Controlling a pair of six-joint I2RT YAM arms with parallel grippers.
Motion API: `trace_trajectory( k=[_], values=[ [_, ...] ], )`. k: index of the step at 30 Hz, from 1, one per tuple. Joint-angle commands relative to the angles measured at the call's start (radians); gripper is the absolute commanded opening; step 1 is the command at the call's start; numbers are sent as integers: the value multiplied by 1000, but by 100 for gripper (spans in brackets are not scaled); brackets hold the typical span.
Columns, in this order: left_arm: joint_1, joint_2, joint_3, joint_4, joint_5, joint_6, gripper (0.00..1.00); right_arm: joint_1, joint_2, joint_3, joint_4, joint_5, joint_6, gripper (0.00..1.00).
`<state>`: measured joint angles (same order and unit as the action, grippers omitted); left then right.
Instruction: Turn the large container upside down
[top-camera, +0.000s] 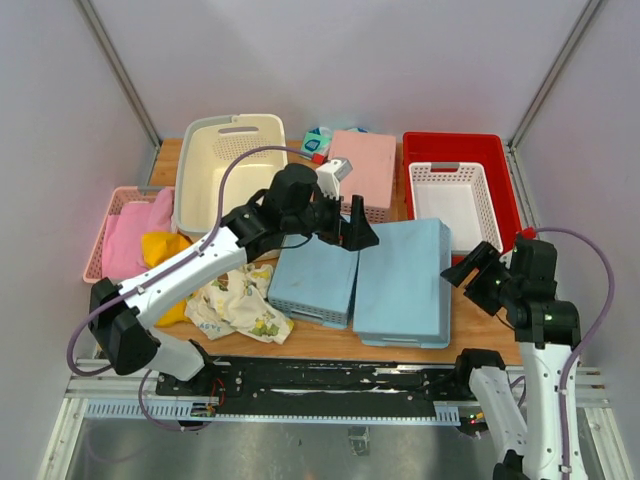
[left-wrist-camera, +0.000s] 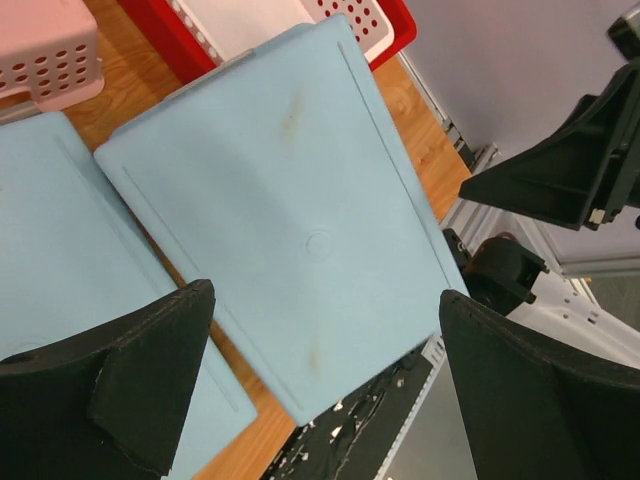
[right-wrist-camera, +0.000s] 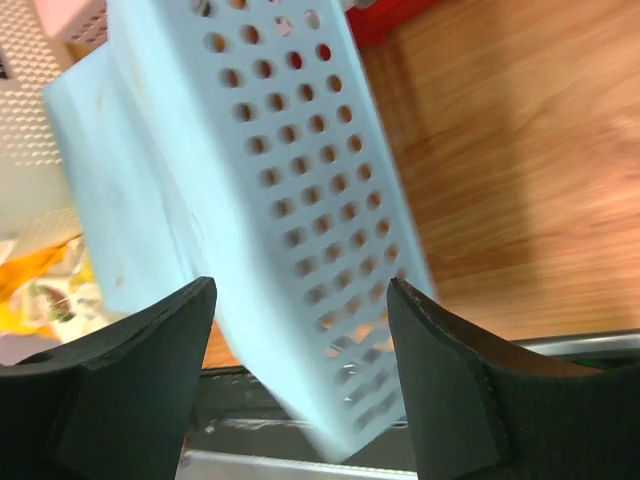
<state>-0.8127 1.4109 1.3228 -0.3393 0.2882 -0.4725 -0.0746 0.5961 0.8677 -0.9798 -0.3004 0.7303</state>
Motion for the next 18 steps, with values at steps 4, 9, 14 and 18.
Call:
trace_trajectory(
  k=[4, 9, 14, 18],
  values=[
    [2, 48, 5, 72, 52, -11, 99, -12, 116, 217, -89, 350, -271, 72],
    [-2, 77, 13, 88, 62, -11, 99, -11, 299, 316, 39, 267, -400, 65],
    [-3, 89, 26, 79, 40, -6, 99, 62, 538, 437, 169, 214, -432, 56],
    [-3, 91, 36, 59, 10, 3, 99, 154, 756, 604, 196, 296, -491, 56]
  ],
)
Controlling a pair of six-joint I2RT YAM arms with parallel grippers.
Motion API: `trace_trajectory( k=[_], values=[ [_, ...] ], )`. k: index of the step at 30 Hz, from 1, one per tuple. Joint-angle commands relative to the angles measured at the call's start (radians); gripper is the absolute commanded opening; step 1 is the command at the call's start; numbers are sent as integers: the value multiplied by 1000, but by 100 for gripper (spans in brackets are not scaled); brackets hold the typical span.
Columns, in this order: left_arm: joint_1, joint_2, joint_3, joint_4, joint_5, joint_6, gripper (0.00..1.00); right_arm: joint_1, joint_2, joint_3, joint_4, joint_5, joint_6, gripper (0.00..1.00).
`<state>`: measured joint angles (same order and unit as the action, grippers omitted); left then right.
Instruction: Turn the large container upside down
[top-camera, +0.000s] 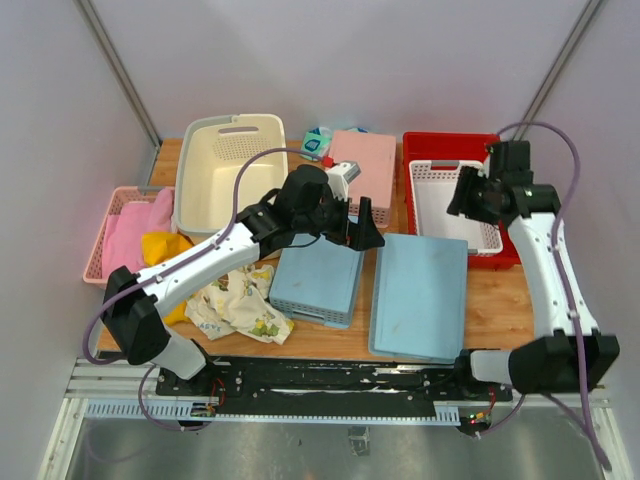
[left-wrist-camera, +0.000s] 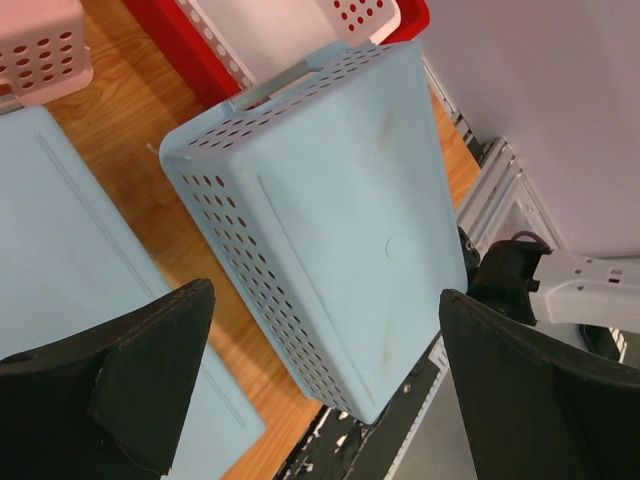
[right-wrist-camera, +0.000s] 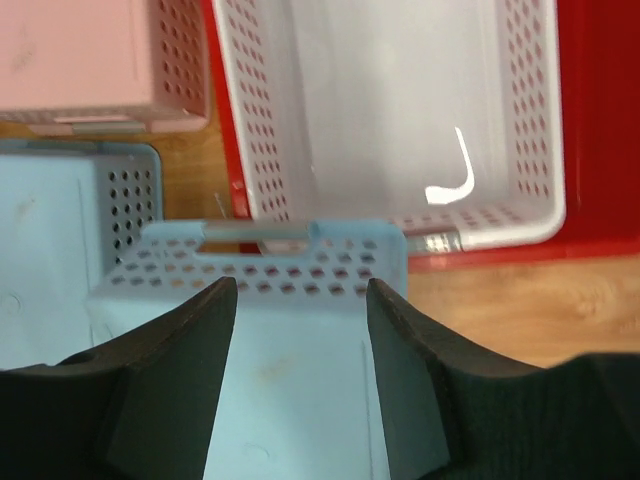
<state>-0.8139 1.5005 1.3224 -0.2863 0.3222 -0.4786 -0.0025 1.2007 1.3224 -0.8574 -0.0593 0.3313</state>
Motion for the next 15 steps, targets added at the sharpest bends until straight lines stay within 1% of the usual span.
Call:
trace_trajectory(
  k=[1, 3, 8, 12, 15],
  values=[
    [-2, 2, 41, -1, -31, 13, 99, 88, 213, 196, 70, 52, -98, 56],
    [-2, 0, 49, -17, -47, 21, 99, 99, 352, 284, 55, 44, -119, 56],
    [-2, -16, 65, -42, -88, 40, 99, 129, 607, 479, -12, 78, -176, 57],
    [-1, -25, 78, -55, -117, 53, 99, 154, 766, 611, -64, 75, -192, 59],
    [0, -29, 80, -60, -130, 57, 99, 170, 861, 659, -69, 66, -203, 61]
  ],
)
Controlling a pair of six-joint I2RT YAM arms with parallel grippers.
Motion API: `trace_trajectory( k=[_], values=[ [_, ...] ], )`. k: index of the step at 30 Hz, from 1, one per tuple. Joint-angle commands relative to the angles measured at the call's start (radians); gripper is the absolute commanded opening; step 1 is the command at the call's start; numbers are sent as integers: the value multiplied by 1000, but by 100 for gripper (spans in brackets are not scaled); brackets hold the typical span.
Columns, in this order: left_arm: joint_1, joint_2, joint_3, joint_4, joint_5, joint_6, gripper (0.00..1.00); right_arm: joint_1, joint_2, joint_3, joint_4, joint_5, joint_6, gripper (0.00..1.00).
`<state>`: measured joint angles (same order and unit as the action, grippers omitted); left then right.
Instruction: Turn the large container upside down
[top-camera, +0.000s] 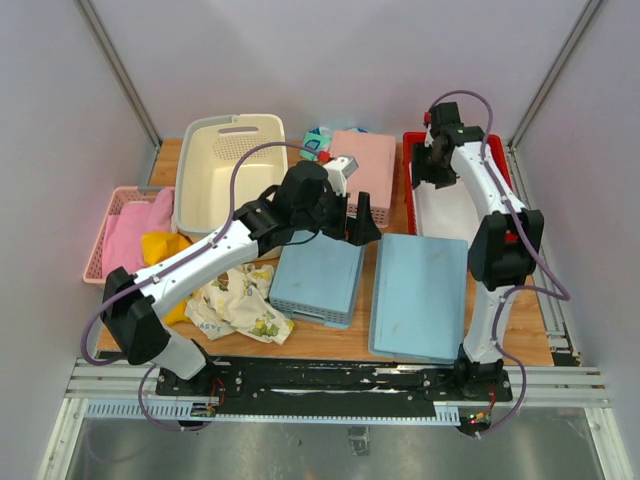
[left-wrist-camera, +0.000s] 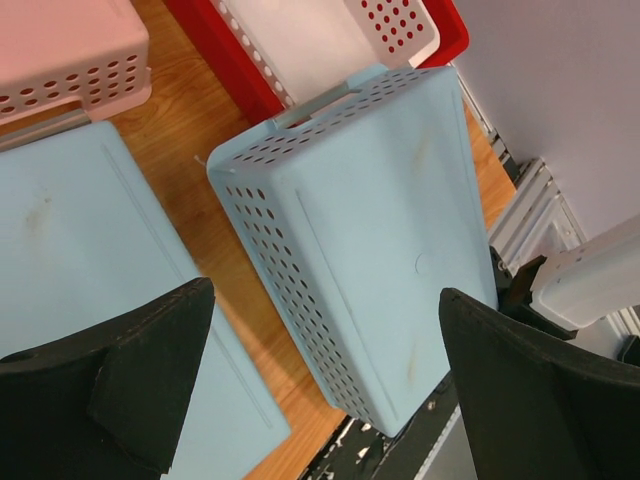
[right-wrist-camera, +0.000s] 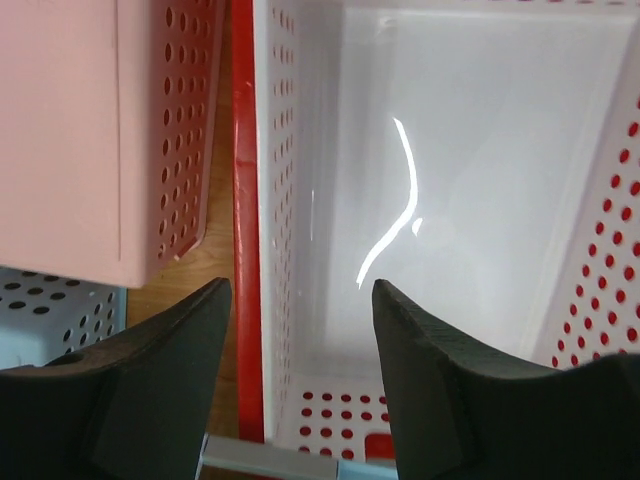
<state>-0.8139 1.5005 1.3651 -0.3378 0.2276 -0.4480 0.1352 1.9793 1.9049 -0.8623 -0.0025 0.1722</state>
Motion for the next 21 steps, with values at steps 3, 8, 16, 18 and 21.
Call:
trace_trajectory(
  k=[3, 8, 16, 18, 21],
  values=[
    [-1, -36, 36, -10, -47, 29, 99, 52, 145, 91, -62, 24, -49, 62],
    [-1, -42, 41, -15, -51, 37, 99, 60, 228, 102, -55, 52, -66, 62],
    [-1, -40, 43, -25, -54, 49, 99, 53, 281, 105, -7, 147, -182, 30],
    [-1, -38, 43, -25, -53, 50, 99, 53, 280, 104, 15, 174, -231, 23],
    [-1, -31, 46, -26, -50, 52, 99, 52, 272, 94, 62, 212, -322, 21]
  ],
)
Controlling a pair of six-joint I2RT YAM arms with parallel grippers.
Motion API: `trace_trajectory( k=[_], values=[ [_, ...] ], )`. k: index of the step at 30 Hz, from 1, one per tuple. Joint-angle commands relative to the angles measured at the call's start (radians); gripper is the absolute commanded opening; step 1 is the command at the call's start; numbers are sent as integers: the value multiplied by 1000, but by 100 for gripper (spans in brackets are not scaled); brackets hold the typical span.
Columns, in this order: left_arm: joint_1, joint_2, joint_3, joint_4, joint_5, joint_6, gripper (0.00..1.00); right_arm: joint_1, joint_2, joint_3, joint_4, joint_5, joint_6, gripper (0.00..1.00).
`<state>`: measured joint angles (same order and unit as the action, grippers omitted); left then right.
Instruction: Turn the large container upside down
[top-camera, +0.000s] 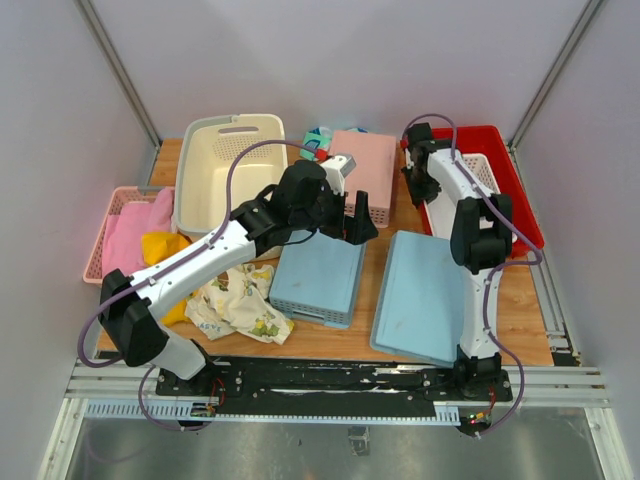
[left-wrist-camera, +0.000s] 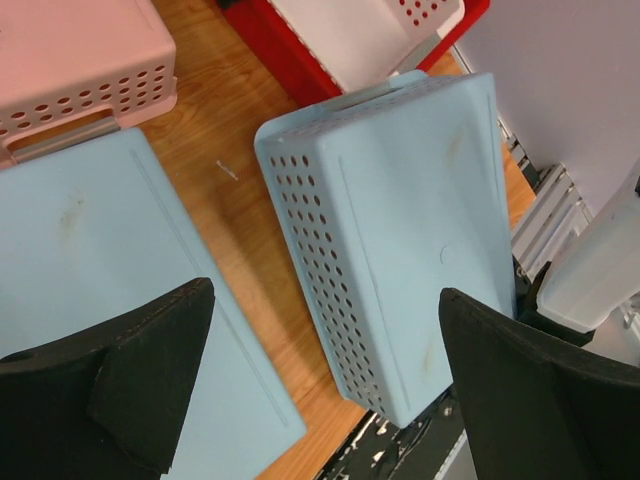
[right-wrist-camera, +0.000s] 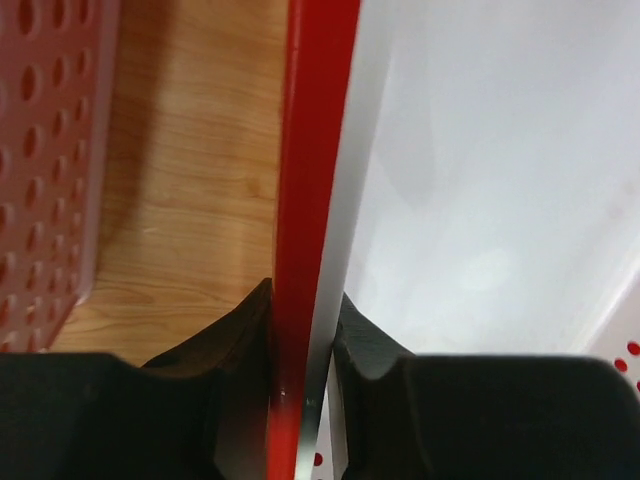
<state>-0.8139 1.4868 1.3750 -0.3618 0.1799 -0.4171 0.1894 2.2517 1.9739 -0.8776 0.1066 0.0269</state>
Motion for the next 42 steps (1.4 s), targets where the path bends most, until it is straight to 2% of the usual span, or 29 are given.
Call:
trace_trajectory(
  k=[1, 9, 14, 21, 23, 25, 29, 32, 39, 42],
  values=[
    [-1, -16, 36, 0, -1, 19, 99, -1, -4, 23, 91, 109, -206, 21],
    [-1, -6, 37, 5, 13, 13, 99, 0, -85, -64, 263, 77, -371, 20],
    [-1, -4, 37, 5, 24, 10, 99, 9, -116, -151, 345, 155, -444, 24],
    [-1, -4, 36, 7, 38, 11, 99, 12, -158, -192, 338, 318, -384, 58],
    [-1, -3, 35, 9, 46, 10, 99, 13, -177, -192, 334, 332, -376, 66],
    [-1, -5, 33, 9, 52, 10, 99, 13, -203, -175, 308, 367, -357, 69],
    [-1, -8, 30, 9, 43, 11, 99, 12, -262, -105, 191, 351, -236, 70],
    [-1, -11, 21, -4, 13, 17, 99, 13, -358, -109, 129, 268, -133, 69],
    [-1, -47, -38, -28, -39, 17, 99, 12, -553, -271, 116, 111, -33, 69],
    [0, -88, -39, -66, -124, 9, 99, 13, -626, -356, 120, 29, 1, 69]
  ],
)
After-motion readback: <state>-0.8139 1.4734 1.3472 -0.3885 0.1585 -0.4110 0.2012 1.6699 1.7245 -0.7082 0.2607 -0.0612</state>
